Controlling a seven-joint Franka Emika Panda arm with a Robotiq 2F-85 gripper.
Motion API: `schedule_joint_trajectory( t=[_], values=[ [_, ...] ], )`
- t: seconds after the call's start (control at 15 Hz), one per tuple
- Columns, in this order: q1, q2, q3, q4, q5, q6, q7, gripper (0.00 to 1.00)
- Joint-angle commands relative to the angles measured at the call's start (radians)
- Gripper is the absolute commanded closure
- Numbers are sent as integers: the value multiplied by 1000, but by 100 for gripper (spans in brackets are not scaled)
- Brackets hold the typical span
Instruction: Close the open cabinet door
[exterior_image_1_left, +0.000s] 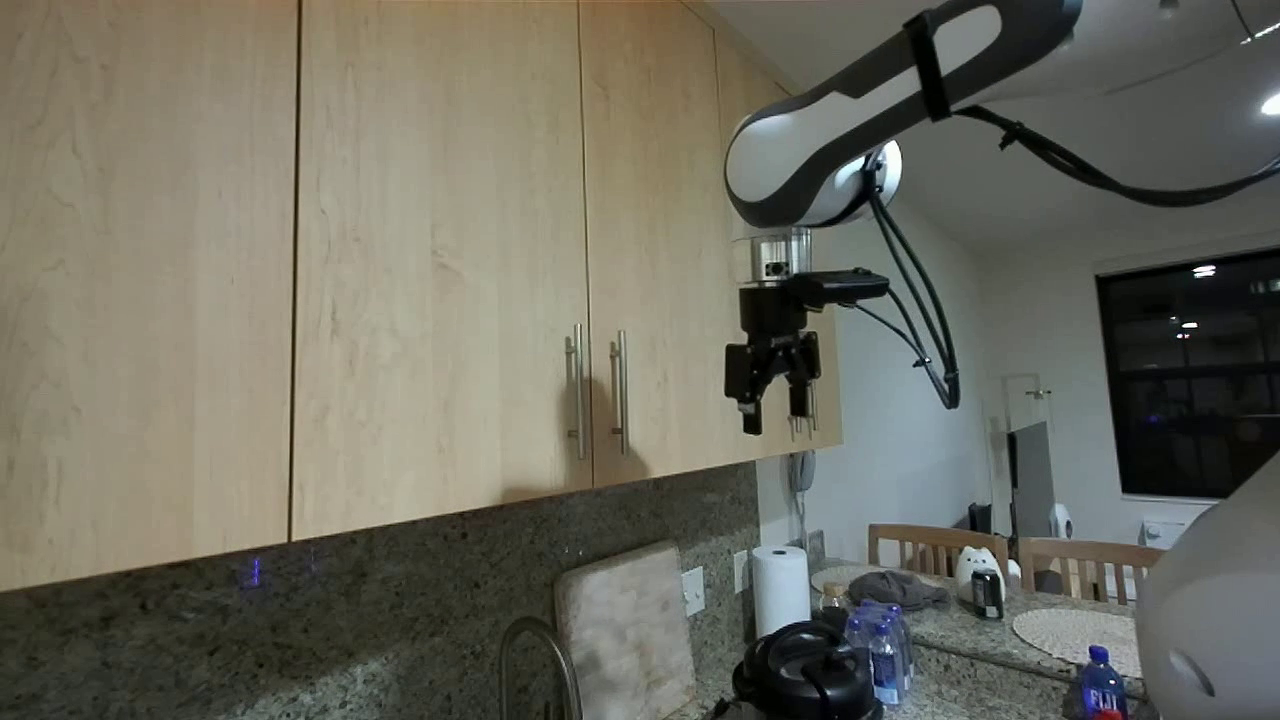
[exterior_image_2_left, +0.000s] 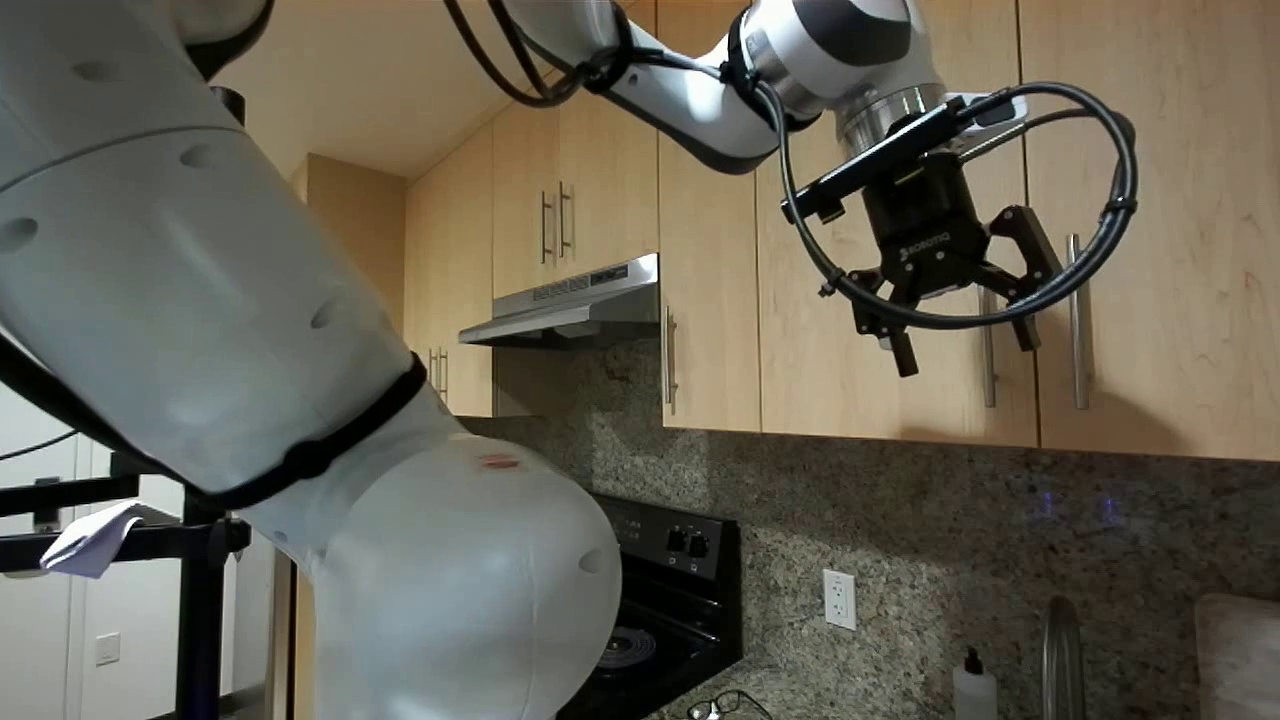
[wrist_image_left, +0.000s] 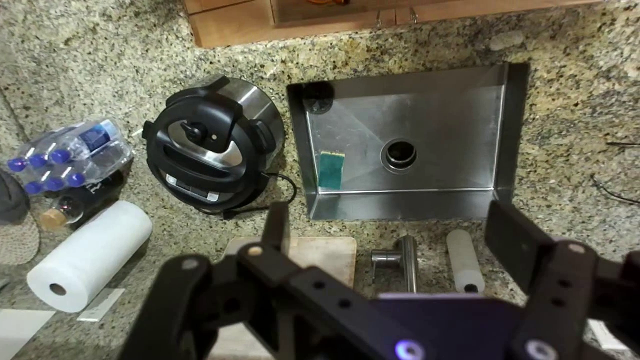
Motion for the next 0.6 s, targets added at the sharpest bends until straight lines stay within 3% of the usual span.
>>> schedule_joint_trajectory(
  t=[0.0,0.53],
  values=[
    [5,-57,-16,-62,31,18,-42,0],
    [5,-123,-51,-151,101,13,-58,0]
  ],
)
